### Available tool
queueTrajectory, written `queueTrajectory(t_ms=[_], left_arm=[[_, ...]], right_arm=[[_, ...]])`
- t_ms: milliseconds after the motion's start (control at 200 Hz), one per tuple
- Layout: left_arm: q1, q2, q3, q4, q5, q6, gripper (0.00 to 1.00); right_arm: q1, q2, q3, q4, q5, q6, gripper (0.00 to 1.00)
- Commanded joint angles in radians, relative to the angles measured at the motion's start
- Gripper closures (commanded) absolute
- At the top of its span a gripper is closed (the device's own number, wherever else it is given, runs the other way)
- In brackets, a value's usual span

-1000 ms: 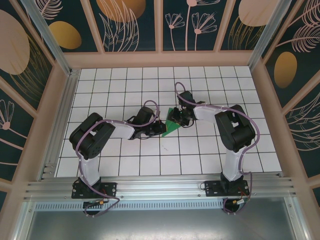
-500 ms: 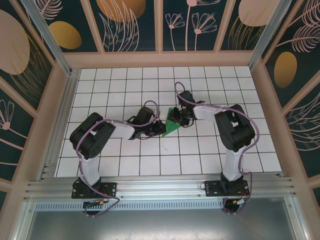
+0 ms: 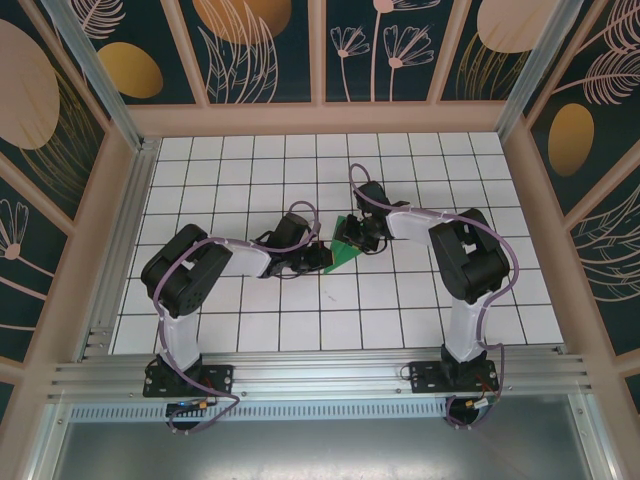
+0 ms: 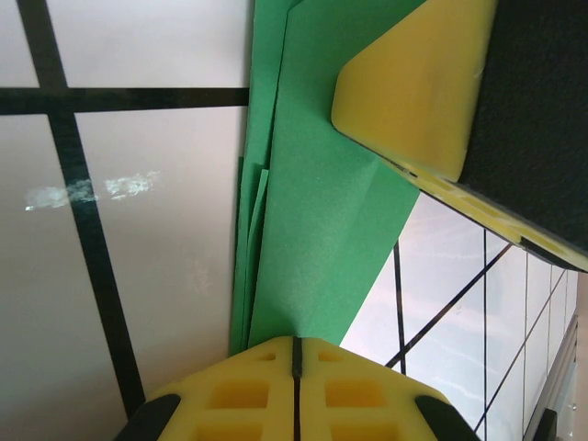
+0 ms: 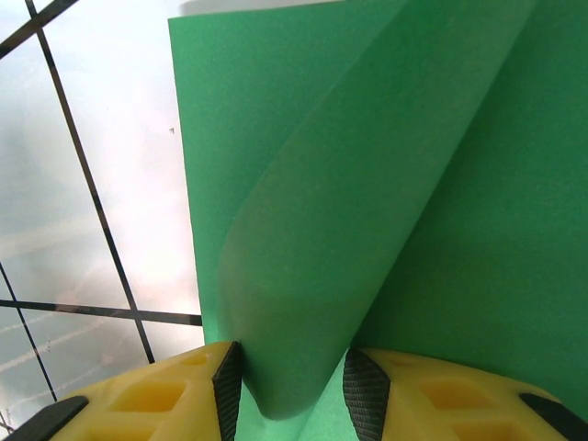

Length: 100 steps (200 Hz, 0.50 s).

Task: Fold a paper plane with a square sheet of paper (pick it up from the middle)
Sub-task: Fourth fold the wing at the center of the table.

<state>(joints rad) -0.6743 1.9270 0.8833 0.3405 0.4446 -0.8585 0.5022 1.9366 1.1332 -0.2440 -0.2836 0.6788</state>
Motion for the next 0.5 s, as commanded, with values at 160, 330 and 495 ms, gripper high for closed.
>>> queueTrajectory(t_ms=[160, 330, 495], left_arm=[[-0.002, 0.011, -0.001, -0.108, -0.013, 0.032, 0.9], [-0.002, 0.015, 0.0, -0.112, -0.018, 0.032, 0.91], [-0.003, 0.029, 0.003, -0.115, -0.029, 0.022, 0.94]], right_arm=[[0.014, 0.185, -0.064, -0.152, 0.176, -0.01, 0.58], [0.025, 0.196, -0.052, -0.173, 0.203, -0.013, 0.59], [0.034, 0.194, -0.032, -0.186, 0.231, -0.025, 0.62]])
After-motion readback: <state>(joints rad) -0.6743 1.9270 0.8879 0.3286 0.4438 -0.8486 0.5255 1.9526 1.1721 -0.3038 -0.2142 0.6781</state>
